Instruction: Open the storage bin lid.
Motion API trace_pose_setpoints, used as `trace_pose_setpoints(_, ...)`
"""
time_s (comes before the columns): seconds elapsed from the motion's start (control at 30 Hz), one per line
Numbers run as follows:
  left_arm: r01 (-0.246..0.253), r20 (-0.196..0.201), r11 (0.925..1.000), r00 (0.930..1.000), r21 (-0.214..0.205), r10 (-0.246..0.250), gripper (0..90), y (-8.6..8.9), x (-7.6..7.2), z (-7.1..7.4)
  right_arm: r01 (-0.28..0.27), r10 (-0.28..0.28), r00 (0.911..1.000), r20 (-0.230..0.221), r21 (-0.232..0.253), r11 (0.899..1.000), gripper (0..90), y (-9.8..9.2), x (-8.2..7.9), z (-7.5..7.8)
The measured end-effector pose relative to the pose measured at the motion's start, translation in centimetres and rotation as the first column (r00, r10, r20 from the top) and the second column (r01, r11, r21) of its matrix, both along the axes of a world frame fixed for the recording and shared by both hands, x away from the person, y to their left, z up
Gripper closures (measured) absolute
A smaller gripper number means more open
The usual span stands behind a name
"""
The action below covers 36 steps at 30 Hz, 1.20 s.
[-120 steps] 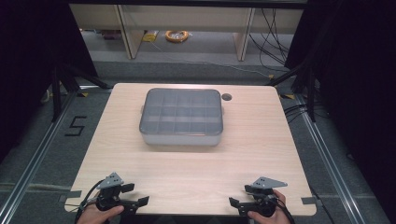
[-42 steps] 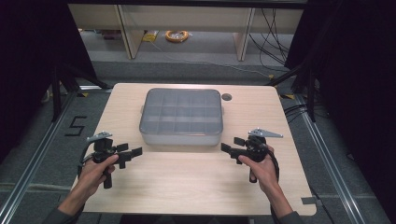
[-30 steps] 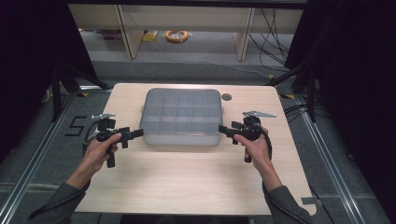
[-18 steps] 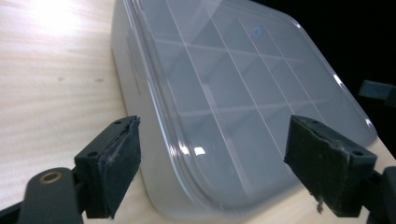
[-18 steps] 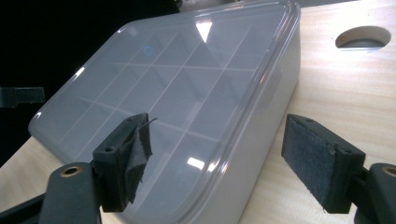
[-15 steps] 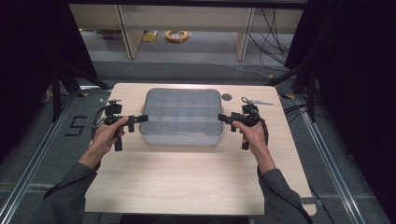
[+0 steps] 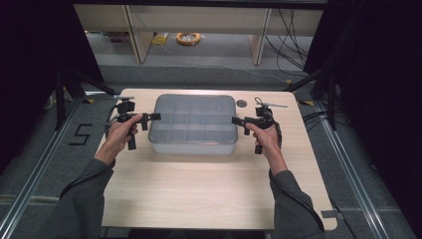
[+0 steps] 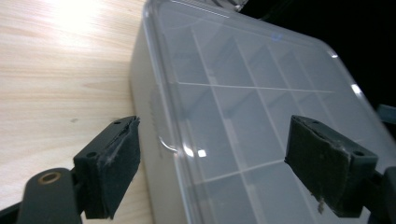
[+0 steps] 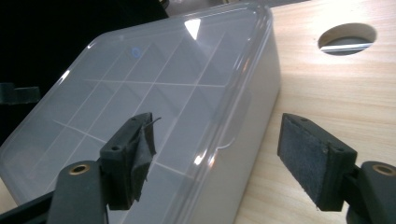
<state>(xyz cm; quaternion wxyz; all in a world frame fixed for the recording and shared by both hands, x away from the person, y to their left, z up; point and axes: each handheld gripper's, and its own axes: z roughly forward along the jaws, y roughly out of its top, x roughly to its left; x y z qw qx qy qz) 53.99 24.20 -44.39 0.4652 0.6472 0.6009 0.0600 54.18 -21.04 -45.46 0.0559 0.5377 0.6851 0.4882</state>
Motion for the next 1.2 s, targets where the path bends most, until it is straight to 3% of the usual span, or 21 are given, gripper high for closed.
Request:
trace_pose_setpoints(0.03,-0.004,-0.004,1.0,1.0,-0.003,0.004,17.4,0.0,0.1,-0.1,0.006,-0.005,0.9995,-0.031,0.027,1.0,29.3,0.2,-0.2,0.2)
trace_pose_setpoints(0.1,-0.009,-0.013,1.0,0.9999,-0.002,0.009,17.5,0.1,0.4,-0.4,0.003,-0.003,0.9999,-0.016,0.012,1.0,29.3,0.2,0.0,0.0)
trace_pose_setpoints(0.13,-0.011,-0.022,0.9999,0.9997,-0.001,0.011,18.4,0.1,0.6,-0.6,0.014,-0.013,0.9988,-0.047,0.034,0.999,29.8,0.5,-0.1,0.2)
trace_pose_setpoints(0.17,-0.01,-0.025,0.9999,0.9997,-0.005,0.009,18.7,0.1,0.7,-0.6,0.005,-0.005,0.9998,-0.018,0.009,1.0,29.9,0.4,0.2,0.1)
trace_pose_setpoints(0.2,-0.01,-0.025,0.9999,0.9997,-0.005,0.009,19.2,0.1,0.7,-0.6,0.005,-0.005,0.9998,-0.018,0.009,1.0,29.9,0.4,0.2,0.1)
trace_pose_setpoints(0.23,-0.006,-0.026,0.9999,0.9996,-0.014,0.006,19.4,0.0,0.7,-0.5,0.019,-0.017,0.9982,-0.058,0.033,0.999,31.0,0.8,0.0,0.2)
trace_pose_setpoints(0.3,-0.004,-0.022,1.0,0.9998,-0.006,0.004,20.8,-0.1,0.8,-0.5,-0.013,0.014,0.9998,-0.013,0.006,1.0,32.5,0.6,0.5,-0.1)
trace_pose_setpoints(0.33,-0.005,-0.024,1.0,0.9997,0.005,0.005,21.7,-0.1,0.8,-0.5,-0.007,0.007,0.9999,-0.015,0.008,1.0,34.0,0.7,0.5,-0.2)
trace_pose_setpoints(0.5,-0.018,-0.044,0.9987,0.9989,-0.047,0.016,23.4,-0.2,1.3,-0.6,-0.005,0.006,0.9995,-0.031,0.018,1.0,36.6,0.9,0.7,-0.6)
trace_pose_setpoints(0.53,-0.027,-0.05,0.9989,0.9984,-0.039,0.025,25.0,-0.2,1.5,-0.8,0.011,-0.009,0.9983,-0.058,0.036,0.999,37.6,1.1,0.7,-0.6)
trace_pose_setpoints(0.6,-0.028,-0.053,0.9989,0.9982,-0.036,0.026,25.8,-0.2,1.7,-1.0,0.003,-0.002,0.9997,-0.026,0.013,1.0,38.8,0.8,1.1,-1.0)
trace_pose_setpoints(0.73,-0.023,-0.072,0.9992,0.9972,-0.035,0.02,26.9,-0.6,2.0,-1.5,0.006,-0.004,0.9986,-0.053,0.034,0.999,42.2,1.1,1.0,-1.1)
trace_pose_setpoints(0.97,-0.024,-0.078,0.9986,0.9968,-0.048,0.02,32.3,-1.2,2.4,-1.9,0.0,0.003,0.9982,-0.061,0.059,0.998,49.1,1.2,1.1,-1.1)
trace_pose_setpoints(1.2,-0.037,-0.055,0.999,0.9977,0.025,0.038,39.5,-1.5,2.3,-1.5,0.009,-0.006,0.9987,-0.051,0.065,0.998,50.9,1.3,1.2,-1.0)
